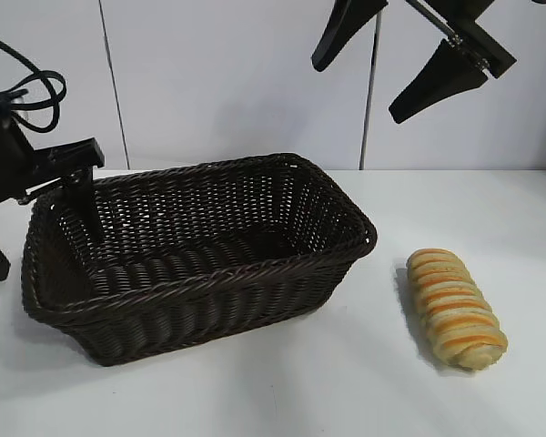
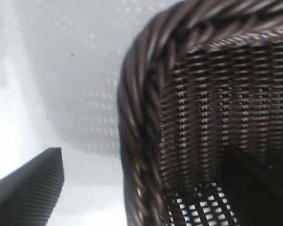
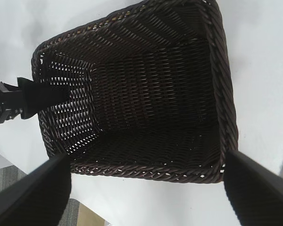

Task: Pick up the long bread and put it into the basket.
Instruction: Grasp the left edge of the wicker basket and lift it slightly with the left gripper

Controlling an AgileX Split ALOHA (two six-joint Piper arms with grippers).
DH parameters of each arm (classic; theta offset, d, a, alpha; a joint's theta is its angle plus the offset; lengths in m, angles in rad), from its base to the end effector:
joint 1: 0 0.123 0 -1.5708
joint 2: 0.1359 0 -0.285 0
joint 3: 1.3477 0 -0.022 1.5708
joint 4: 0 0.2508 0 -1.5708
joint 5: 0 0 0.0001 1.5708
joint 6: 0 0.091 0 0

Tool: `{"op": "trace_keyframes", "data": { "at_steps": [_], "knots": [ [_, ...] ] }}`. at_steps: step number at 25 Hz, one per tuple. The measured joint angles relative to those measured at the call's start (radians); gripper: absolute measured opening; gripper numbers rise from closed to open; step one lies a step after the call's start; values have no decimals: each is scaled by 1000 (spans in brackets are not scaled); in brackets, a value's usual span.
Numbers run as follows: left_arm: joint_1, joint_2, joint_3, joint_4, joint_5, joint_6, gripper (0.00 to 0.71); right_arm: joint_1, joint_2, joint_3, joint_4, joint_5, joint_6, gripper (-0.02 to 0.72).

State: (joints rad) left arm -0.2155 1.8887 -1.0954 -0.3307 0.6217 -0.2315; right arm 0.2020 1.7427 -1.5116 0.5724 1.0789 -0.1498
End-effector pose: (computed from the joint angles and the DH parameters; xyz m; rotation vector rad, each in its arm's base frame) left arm 0.3418 -0.0925 0.1470 -0.3832 2.9050 -0.4013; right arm 0.3542 0.1169 0.3075 -0.2243 2.7033 0.7787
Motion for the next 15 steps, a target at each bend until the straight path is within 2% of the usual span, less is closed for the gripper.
{"op": "trace_keyframes", "data": {
  "at_steps": [6, 7, 8, 10, 11, 12, 15],
  "knots": [
    [0, 27, 1, -18, -30, -1, 628, 0, 0, 0, 0, 2, 0, 610],
    [0, 27, 1, -20, -31, -1, 590, 0, 0, 0, 0, 1, 0, 610],
    [0, 27, 1, -21, -30, 0, 524, 0, 0, 0, 0, 1, 0, 610],
    [0, 27, 1, -21, -21, 14, 251, 0, 0, 0, 0, -4, 0, 610],
    [0, 27, 1, -24, -16, 19, 157, 0, 0, 0, 0, -6, 0, 610],
    [0, 27, 0, -24, -12, 21, 108, 0, 0, 0, 0, -6, 0, 610],
    [0, 27, -5, -26, 9, 25, 101, 0, 0, 0, 0, -6, 0, 610]
  ]
}}
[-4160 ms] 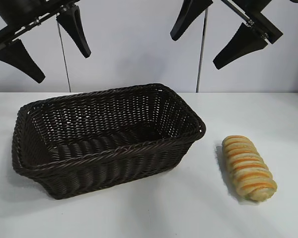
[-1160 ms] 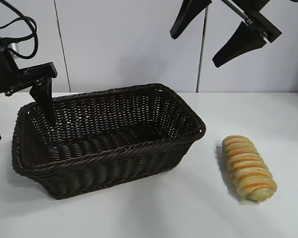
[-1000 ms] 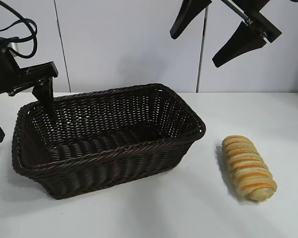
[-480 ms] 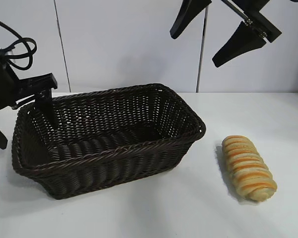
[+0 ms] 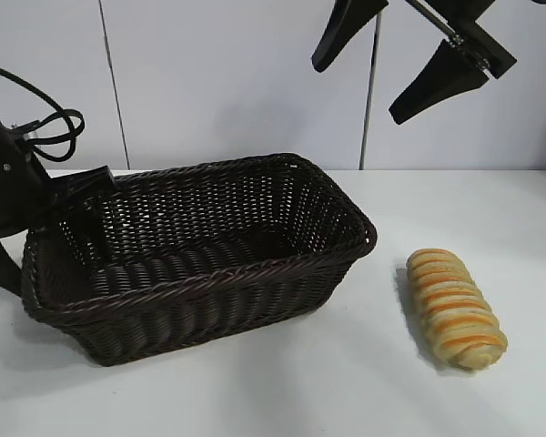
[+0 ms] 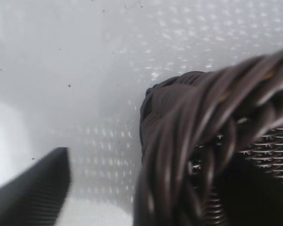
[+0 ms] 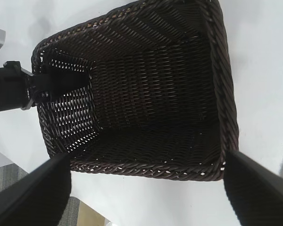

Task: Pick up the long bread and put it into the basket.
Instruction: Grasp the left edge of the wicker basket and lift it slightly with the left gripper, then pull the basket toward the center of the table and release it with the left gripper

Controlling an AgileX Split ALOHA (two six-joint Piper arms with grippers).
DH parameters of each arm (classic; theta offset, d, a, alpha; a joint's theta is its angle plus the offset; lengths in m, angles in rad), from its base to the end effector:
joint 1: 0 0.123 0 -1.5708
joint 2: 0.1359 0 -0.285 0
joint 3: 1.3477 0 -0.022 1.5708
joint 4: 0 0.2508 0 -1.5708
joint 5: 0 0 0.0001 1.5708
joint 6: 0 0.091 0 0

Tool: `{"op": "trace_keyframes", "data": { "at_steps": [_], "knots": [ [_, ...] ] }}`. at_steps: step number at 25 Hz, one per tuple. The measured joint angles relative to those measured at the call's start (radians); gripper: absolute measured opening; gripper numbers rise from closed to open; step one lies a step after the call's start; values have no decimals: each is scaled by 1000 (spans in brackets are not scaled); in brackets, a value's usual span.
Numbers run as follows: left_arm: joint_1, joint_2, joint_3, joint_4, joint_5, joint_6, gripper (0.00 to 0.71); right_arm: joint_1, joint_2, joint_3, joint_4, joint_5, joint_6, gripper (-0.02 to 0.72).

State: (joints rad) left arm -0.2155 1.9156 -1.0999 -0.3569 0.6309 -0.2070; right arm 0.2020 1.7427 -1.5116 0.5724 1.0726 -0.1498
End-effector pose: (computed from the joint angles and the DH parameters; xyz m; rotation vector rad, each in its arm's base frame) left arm 0.3426 -0.0942 0.1387 -0.3816 2.9348 -0.4147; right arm 0.3548 0.1169 0.3076 -0.2213 2.6978 0.7768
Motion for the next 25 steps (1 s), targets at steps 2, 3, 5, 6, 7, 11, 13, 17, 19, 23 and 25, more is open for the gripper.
{"op": "trace_keyframes", "data": {
  "at_steps": [2, 3, 5, 6, 7, 11, 13, 17, 19, 23, 25],
  "knots": [
    [1, 0, -20, 5, 39, 5, 101, 0, 0, 0, 0, -1, 0, 610],
    [2, 0, -37, 10, 69, 10, 101, 0, 0, 0, 0, -1, 0, 610],
    [3, 0, -92, 22, 150, 40, 101, 0, 0, 0, 0, -2, 0, 610],
    [7, 0, -133, 33, 207, 63, 101, 0, 0, 0, 0, -2, 0, 610],
    [10, 0, -177, 38, 272, 85, 101, 0, 0, 0, 0, -2, 0, 610],
    [48, 1, -350, 26, 477, 181, 101, 0, 0, 0, 0, -2, 0, 610],
    [74, 1, -397, 0, 523, 219, 101, 0, 0, 0, 0, -2, 0, 610],
    [110, 2, -421, -44, 525, 256, 101, 0, 0, 0, 0, -2, 0, 610],
    [118, 7, -421, -43, 519, 268, 101, 0, 0, 0, 0, -2, 0, 610],
    [125, 65, -421, -44, 496, 300, 101, 0, 0, 0, 0, -2, 0, 610],
    [125, 107, -421, -44, 473, 310, 101, 0, 0, 0, 0, -2, 0, 610]
  ]
}}
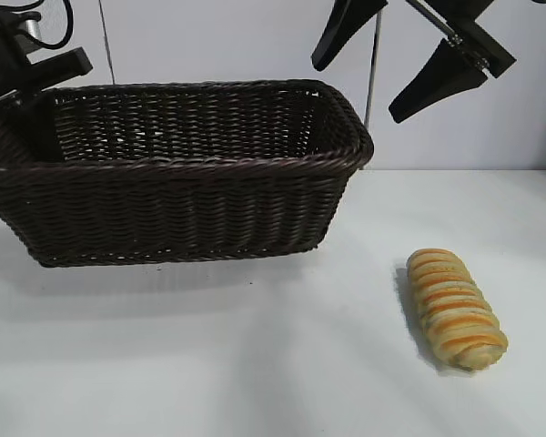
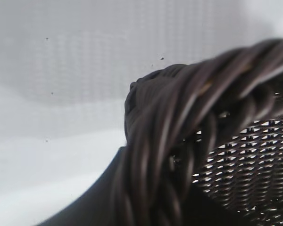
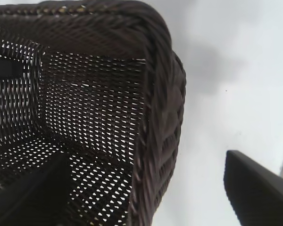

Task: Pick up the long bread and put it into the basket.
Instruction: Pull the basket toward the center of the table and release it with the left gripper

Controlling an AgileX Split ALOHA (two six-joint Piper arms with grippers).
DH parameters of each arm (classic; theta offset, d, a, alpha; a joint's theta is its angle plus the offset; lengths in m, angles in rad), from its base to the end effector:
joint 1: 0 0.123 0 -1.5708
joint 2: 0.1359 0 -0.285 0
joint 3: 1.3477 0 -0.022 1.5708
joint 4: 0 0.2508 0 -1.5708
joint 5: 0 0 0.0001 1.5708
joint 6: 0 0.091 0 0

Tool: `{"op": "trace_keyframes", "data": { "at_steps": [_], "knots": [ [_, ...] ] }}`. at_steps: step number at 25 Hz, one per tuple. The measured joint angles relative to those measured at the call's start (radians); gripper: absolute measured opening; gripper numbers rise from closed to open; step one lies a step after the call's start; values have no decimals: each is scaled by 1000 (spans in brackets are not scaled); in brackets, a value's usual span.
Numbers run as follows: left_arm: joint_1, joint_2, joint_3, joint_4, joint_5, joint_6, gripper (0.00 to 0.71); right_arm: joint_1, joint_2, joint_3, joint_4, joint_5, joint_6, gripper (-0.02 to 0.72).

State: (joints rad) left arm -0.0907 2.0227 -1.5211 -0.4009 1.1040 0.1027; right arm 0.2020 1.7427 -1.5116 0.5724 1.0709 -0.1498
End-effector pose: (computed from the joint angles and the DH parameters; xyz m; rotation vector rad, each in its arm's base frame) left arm 0.3992 -0.0682 0.1943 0.0311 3.0375 -0.5559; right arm 0.3549 0.1169 0.3077 -0.2205 2.6963 0.7763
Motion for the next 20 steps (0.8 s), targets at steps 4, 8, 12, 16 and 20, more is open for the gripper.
{"op": "trace_keyframes", "data": {
  "at_steps": [4, 8, 12, 16, 20],
  "knots": [
    [0, 71, 0, 0, -46, 12, 101, 0, 0, 0, 0, 0, 0, 609],
    [0, 109, -1, 0, -100, 16, 101, 0, 0, 0, 0, -1, 0, 609],
    [3, 134, -7, -6, -111, 33, 101, 0, 0, 0, 0, -12, 0, 609],
    [6, 139, -12, -10, -110, 36, 101, 0, 0, 0, 0, -19, 0, 609],
    [7, 139, -12, -15, -108, 37, 127, 0, 0, 0, 0, -20, 0, 609]
  ]
}}
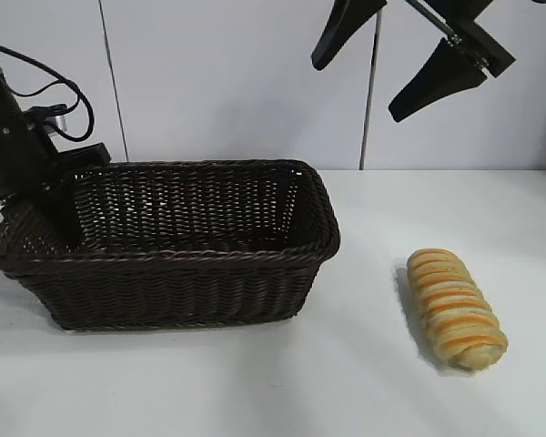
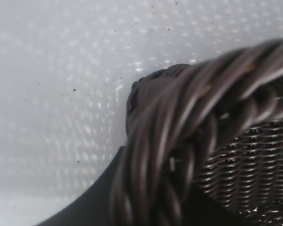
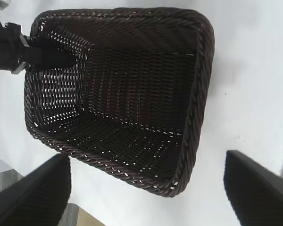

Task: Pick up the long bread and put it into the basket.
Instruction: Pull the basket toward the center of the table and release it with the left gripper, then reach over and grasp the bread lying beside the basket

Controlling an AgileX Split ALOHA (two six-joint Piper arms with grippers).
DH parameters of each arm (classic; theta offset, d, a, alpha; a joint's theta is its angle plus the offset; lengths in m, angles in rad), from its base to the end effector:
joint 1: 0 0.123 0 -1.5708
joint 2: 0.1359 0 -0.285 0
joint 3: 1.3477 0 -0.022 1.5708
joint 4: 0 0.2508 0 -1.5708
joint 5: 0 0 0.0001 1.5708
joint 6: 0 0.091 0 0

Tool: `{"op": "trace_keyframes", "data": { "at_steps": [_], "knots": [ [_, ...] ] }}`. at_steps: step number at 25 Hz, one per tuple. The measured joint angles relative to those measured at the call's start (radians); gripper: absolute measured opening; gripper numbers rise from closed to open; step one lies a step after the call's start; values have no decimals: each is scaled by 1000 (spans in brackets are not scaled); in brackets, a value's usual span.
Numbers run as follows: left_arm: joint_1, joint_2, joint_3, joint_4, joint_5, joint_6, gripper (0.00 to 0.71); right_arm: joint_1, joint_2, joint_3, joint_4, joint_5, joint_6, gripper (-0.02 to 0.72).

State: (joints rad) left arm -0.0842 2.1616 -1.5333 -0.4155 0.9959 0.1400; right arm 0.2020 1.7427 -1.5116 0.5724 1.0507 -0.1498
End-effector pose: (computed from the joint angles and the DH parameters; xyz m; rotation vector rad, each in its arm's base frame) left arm 0.4179 -0.0662 0.1403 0.0028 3.0512 -0.5407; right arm 0.3567 0.1167 0.3082 -0.2109 2.6786 0.7704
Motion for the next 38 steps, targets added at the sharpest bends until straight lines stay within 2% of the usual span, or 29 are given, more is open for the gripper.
{"op": "trace_keyframes", "data": {
  "at_steps": [2, 4, 5, 6, 8, 12, 17, 26, 32, 35, 38],
  "knots": [
    [0, 4, 0, -5, 8, 0, 249, 0, 0, 0, 0, 0, 0, 609],
    [0, 8, -11, -14, 32, -3, 441, 0, 0, 0, 0, 0, 0, 609],
    [-1, 9, -23, -19, 50, -12, 511, 0, 0, 0, 0, 0, 0, 609],
    [-1, 10, -35, -16, 65, -30, 573, 0, 0, 0, 0, 0, 0, 609],
    [-1, 12, -71, 19, 109, -73, 636, 0, 0, 0, 0, 0, 0, 609],
    [0, -17, -126, 72, 163, -132, 668, 0, 0, 0, 0, 0, 0, 609],
    [0, -135, -168, 109, 189, -171, 675, 0, 0, 0, 0, -1, 0, 609],
    [0, -327, -174, 204, 234, -216, 675, 0, 0, 0, 1, -2, 0, 609],
    [0, -538, -174, 233, 238, -219, 675, 0, 0, 0, 1, -2, 0, 609],
    [0, -649, -174, 398, 249, -280, 675, 0, 0, 0, 1, -2, 0, 609],
    [0, -734, -174, 678, 262, -381, 668, 0, 0, 0, 1, -7, -1, 609]
  ]
}}
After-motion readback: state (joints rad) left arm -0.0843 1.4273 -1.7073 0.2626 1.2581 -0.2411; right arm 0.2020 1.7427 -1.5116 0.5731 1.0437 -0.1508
